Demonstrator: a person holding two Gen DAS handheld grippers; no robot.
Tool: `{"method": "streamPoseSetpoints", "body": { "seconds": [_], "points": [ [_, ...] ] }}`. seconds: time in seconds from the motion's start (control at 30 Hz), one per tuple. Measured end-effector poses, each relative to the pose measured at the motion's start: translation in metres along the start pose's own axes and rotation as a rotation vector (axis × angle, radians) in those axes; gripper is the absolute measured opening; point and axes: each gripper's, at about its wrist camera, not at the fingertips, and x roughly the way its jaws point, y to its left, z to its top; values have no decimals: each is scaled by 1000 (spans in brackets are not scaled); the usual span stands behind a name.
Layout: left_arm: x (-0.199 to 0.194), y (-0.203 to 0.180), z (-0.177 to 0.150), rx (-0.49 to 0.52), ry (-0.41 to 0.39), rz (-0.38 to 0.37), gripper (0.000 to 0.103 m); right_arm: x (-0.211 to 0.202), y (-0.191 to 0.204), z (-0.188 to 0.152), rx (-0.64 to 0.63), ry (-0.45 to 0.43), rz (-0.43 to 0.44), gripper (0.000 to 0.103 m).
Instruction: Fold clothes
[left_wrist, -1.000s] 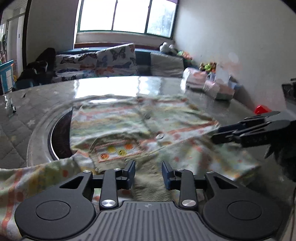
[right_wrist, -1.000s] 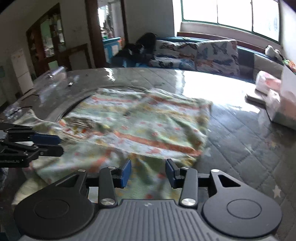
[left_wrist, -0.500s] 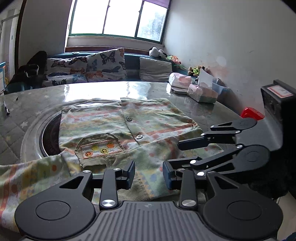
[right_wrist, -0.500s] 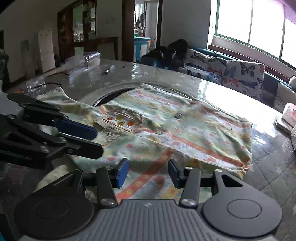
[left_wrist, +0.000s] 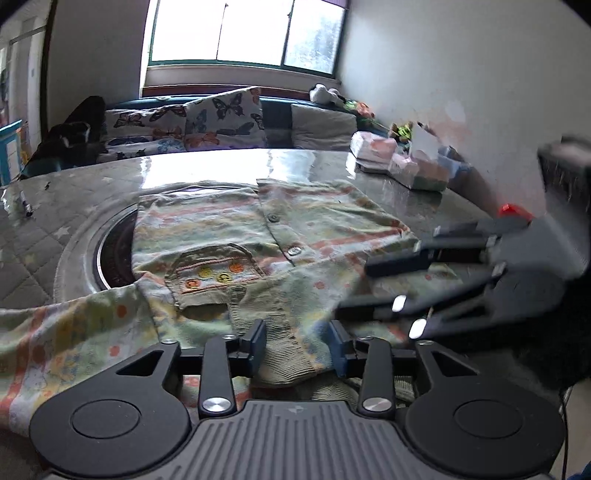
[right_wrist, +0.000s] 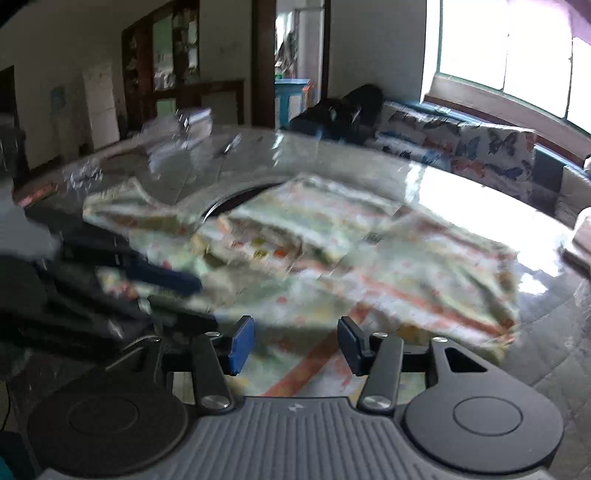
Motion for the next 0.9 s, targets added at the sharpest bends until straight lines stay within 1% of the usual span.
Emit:
{"method": "streamPoseSetpoints", "body": {
  "seconds": [0.17,0.2,0.23,0.37,0.53,0.6,0.7,0.77,0.9],
  "points": [
    [-20,21,1,-72,-49,88,61,-3,0,2,13,-16,-1,58],
    [-24,29,0,-96,-59,116,63,-3,0,1,13,-12,0,59],
    [-30,38,0,-123,-71,150,63,0,1,0,9,0,2,59],
    [-46,75,-5,-220,-94,293,63,1,-1,0,25,1,1,64],
    [-64,117,-13,-284,-114,490,63,-2,0,1,14,0,-8,64],
    [-71,133,-16,-326,-122,559,63,-3,0,1,14,-2,-11,64],
    [-82,157,-22,-393,-139,639,63,-4,0,2,17,-4,-17,64],
    [-84,169,-24,-420,-132,685,62,-6,0,3,14,-7,-20,64],
    [-80,186,-27,-452,-109,723,61,-10,1,5,11,-20,-26,63]
  ]
}}
